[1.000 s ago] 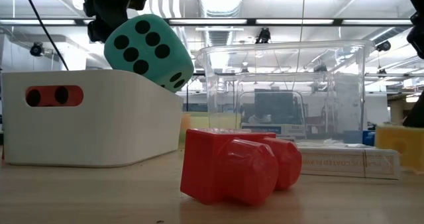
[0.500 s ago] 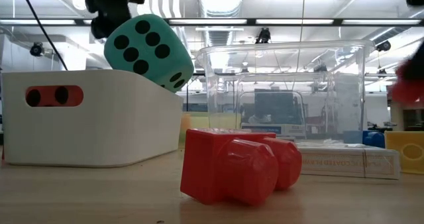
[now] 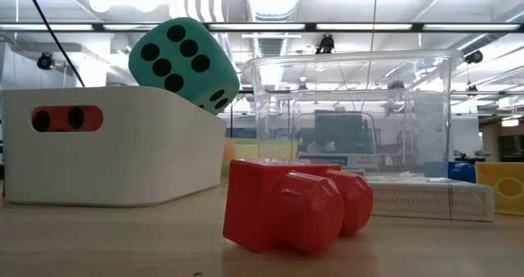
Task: Pick & Place Toys
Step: Put the red game piece into the yellow bin
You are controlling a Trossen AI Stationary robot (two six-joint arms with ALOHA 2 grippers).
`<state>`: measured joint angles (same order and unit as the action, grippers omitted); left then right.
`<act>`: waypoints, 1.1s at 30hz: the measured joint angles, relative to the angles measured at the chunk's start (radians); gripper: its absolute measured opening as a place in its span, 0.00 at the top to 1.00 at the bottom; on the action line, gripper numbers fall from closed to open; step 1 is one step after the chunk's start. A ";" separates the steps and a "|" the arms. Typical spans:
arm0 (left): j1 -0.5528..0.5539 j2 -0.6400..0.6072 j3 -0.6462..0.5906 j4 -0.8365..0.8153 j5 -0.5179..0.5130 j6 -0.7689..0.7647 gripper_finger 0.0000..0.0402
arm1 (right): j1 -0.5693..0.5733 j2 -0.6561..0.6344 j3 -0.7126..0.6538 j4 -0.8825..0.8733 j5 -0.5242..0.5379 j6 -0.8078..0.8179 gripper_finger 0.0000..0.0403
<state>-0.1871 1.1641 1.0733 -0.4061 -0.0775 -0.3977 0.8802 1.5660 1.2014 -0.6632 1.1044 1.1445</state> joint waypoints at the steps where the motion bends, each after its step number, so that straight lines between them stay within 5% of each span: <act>1: -0.013 0.000 0.000 0.043 0.010 0.016 0.36 | -0.015 -0.004 0.025 0.001 0.023 -0.060 0.96; 7: -0.060 0.000 0.000 0.246 0.026 0.107 0.36 | -0.113 -0.008 0.148 0.014 0.051 -0.365 0.96; 11: -0.084 0.011 0.000 0.257 0.019 0.304 0.36 | -0.173 -0.009 0.207 0.031 0.041 -0.438 0.96; 19: -0.195 0.103 0.000 0.325 -0.226 0.893 0.36 | -0.280 -0.013 0.298 0.160 -0.191 -0.464 0.96; 23: -0.229 0.150 0.000 0.426 -0.320 1.054 0.36 | -0.326 -0.013 0.304 0.273 -0.326 -0.529 0.96; 27: -0.229 0.165 0.000 0.502 -0.377 1.049 0.36 | -0.352 -0.010 0.302 0.346 -0.401 -0.573 0.96; 33: -0.214 0.163 0.000 0.559 -0.374 0.663 0.36 | -0.365 -0.003 0.301 0.444 -0.407 -0.742 0.96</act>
<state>-0.4013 1.3266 1.0733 0.1525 -0.4516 0.2658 0.5148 1.5635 1.5021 -0.2192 0.6971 0.4021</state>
